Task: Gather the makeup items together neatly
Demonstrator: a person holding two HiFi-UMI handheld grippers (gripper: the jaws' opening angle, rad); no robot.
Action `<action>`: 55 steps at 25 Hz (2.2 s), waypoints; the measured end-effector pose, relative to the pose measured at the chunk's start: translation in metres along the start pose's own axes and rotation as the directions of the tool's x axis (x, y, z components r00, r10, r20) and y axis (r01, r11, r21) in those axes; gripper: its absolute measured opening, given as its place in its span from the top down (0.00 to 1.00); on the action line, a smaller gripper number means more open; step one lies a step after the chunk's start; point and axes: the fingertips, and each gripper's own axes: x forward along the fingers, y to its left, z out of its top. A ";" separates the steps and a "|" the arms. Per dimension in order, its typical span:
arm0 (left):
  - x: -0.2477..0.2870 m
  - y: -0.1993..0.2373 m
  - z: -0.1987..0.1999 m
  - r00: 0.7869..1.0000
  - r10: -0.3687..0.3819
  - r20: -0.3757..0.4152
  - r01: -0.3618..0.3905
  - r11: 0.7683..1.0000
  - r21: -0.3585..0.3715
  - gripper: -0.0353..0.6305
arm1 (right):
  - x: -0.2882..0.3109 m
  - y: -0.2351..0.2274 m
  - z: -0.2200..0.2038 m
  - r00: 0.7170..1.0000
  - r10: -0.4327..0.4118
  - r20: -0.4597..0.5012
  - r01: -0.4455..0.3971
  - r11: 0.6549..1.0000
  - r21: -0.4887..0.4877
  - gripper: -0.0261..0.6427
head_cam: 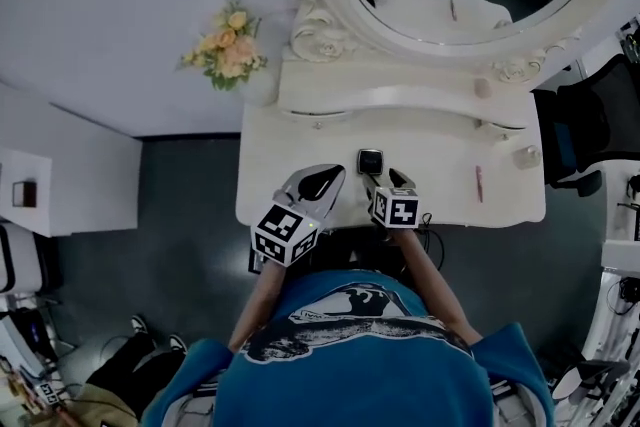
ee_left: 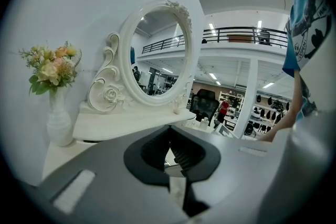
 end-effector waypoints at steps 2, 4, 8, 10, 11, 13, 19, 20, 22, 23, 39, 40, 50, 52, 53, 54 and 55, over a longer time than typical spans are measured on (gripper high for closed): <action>0.004 -0.004 -0.001 1.000 -0.016 -0.009 0.016 1.000 0.002 0.93 | -0.006 -0.007 0.005 1.000 -0.003 0.027 0.003 1.000 -0.011 0.56; 0.009 -0.010 -0.003 0.999 -0.032 -0.018 0.033 0.999 0.005 0.93 | -0.013 -0.017 0.008 0.999 -0.013 0.049 0.014 1.000 -0.008 0.57; 0.020 -0.022 -0.004 0.998 -0.059 -0.025 0.059 0.998 0.009 0.93 | -0.031 -0.045 0.013 0.996 -0.033 0.084 0.034 0.999 -0.007 0.57; 0.026 -0.030 -0.004 0.997 -0.068 -0.027 0.068 0.998 0.010 0.93 | -0.042 -0.067 0.013 0.994 -0.059 0.092 0.060 0.998 -0.010 0.59; 0.029 -0.034 -0.004 0.997 -0.071 -0.029 0.072 0.997 0.011 0.93 | -0.048 -0.080 0.012 0.992 -0.077 0.095 0.078 0.997 -0.007 0.59; 0.036 -0.042 -0.005 0.997 -0.075 -0.034 0.075 0.997 0.017 0.93 | -0.061 -0.107 0.011 0.988 -0.112 0.102 0.111 0.994 0.011 0.60; 0.058 -0.075 -0.004 0.997 -0.066 -0.040 0.066 0.998 0.016 0.93 | -0.096 -0.188 0.002 0.977 -0.192 0.095 0.188 0.981 0.052 0.62; 0.061 -0.080 -0.003 0.997 -0.061 -0.039 0.062 0.998 0.016 0.93 | -0.100 -0.200 0.001 0.975 -0.203 0.090 0.198 0.979 0.053 0.62; 0.069 -0.088 -0.003 0.998 -0.051 -0.037 0.052 0.999 0.015 0.93 | -0.107 -0.221 -0.002 0.972 -0.220 0.079 0.217 0.975 0.049 0.63; 0.072 -0.092 -0.003 0.998 -0.045 -0.035 0.045 0.999 0.014 0.93 | -0.109 -0.230 -0.005 0.972 -0.226 0.072 0.223 0.974 0.044 0.63; 0.095 -0.129 -0.011 0.990 0.138 -0.030 -0.138 0.990 -0.015 0.93 | -0.101 -0.295 -0.039 0.982 -0.180 -0.051 0.178 0.983 -0.041 0.71; 0.096 -0.130 -0.012 0.989 0.146 -0.032 -0.147 0.989 -0.017 0.93 | -0.100 -0.296 -0.040 0.984 -0.174 -0.047 0.171 0.984 -0.047 0.72; 0.103 -0.140 -0.022 0.979 0.194 -0.061 -0.196 0.980 -0.027 0.93 | -0.102 -0.299 -0.039 0.988 -0.154 -0.003 0.153 0.984 -0.094 0.81; 0.102 -0.139 -0.023 0.978 0.196 -0.065 -0.198 0.980 -0.025 0.93 | -0.101 -0.298 -0.039 0.987 -0.160 0.004 0.160 0.983 -0.089 0.86; 0.102 -0.138 -0.022 0.978 0.197 -0.065 -0.199 0.980 -0.025 0.93 | -0.100 -0.297 -0.039 0.987 -0.163 0.007 0.163 0.983 -0.084 0.89; 0.101 -0.137 -0.022 0.978 0.197 -0.064 -0.199 0.980 -0.026 0.93 | -0.100 -0.297 -0.039 0.986 -0.166 0.008 0.166 0.983 -0.076 0.89; 0.099 -0.135 -0.021 0.978 0.198 -0.064 -0.200 0.979 -0.028 0.93 | -0.100 -0.298 -0.039 0.985 -0.171 0.006 0.171 0.983 -0.069 0.89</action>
